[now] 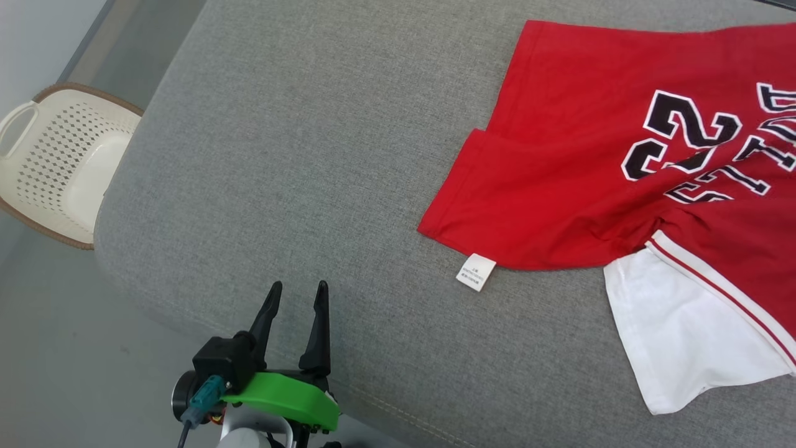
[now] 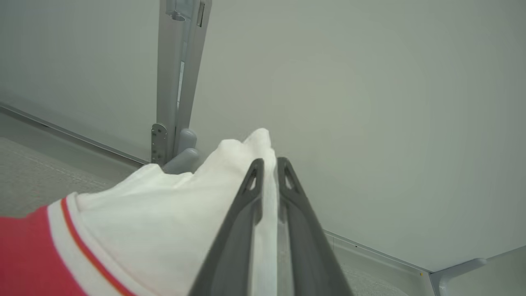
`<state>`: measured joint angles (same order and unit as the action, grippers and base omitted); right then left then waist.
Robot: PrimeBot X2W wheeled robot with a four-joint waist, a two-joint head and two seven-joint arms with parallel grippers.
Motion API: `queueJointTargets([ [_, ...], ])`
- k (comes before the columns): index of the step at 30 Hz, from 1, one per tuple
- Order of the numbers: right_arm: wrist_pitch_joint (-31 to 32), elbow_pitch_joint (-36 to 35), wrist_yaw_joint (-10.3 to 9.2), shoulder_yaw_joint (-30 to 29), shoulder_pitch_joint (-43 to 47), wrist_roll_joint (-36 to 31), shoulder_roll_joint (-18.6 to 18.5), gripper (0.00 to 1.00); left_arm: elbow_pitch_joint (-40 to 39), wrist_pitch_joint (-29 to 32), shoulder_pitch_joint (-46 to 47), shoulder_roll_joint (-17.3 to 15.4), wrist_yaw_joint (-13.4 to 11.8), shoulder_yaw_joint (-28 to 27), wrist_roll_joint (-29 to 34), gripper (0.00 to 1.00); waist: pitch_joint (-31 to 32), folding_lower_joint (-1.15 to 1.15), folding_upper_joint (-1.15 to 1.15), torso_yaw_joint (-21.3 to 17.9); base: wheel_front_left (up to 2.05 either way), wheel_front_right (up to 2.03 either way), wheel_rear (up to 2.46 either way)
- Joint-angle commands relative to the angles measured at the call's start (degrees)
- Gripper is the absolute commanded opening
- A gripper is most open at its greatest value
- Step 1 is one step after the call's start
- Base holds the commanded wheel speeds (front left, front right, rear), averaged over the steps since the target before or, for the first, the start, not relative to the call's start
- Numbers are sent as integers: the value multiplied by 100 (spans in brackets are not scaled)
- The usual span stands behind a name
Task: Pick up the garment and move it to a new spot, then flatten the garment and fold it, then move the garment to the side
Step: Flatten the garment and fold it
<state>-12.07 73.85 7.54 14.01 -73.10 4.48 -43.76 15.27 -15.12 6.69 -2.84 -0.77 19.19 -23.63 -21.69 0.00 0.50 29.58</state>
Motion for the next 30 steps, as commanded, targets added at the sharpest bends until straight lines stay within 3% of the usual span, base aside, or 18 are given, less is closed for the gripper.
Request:
queueJointTargets([
  [1, -103, 7, -11, -276, 84, -233, 157, 100, 32, 0, -11, -12, -9, -9, 66, 100, 14, 0, -50, -43, 0, 0, 0],
  [3, -183, 10, -11, -611, 201, -368, 368, 100, 45, 0, -48, -15, -24, -43, 92, 100, 83, 0, -50, -129, 0, 0, 0],
  [6, -307, -247, -11, -1061, 631, -504, 1038, 100, 65, 0, -82, -15, -17, -201, 176, 100, 320, 0, -50, -408, 0, 0, 0],
  [10, -310, -1336, -11, -1360, 1490, -370, 1847, 100, 96, 0, -133, -17, 25, -403, 326, 100, 639, 0, -50, -797, 0, 0, 0],
  [11, -310, -1336, -11, -1360, 1490, -370, 1847, 100, 96, 0, -133, -17, 25, -403, 326, 100, 639, 0, -50, -797, 0, 0, 0],
  [16, -311, -2616, -11, -1434, 2733, -126, 2573, 100, 198, 0, -209, -19, 132, -584, 504, 100, 1055, 0, -50, -1260, 0, 0, 0],
  [23, -312, -3859, -11, -1353, 4290, 298, 3107, 100, 281, 0, -429, -17, 223, -857, 748, 100, 1576, 0, -50, -1796, 0, 0, 0],
  [30, -313, -4654, -10, -1299, 5580, 543, 3542, 100, 319, 0, -716, -17, 265, -1085, 894, 100, 2000, 0, -50, -2195, 0, 0, 0],
])
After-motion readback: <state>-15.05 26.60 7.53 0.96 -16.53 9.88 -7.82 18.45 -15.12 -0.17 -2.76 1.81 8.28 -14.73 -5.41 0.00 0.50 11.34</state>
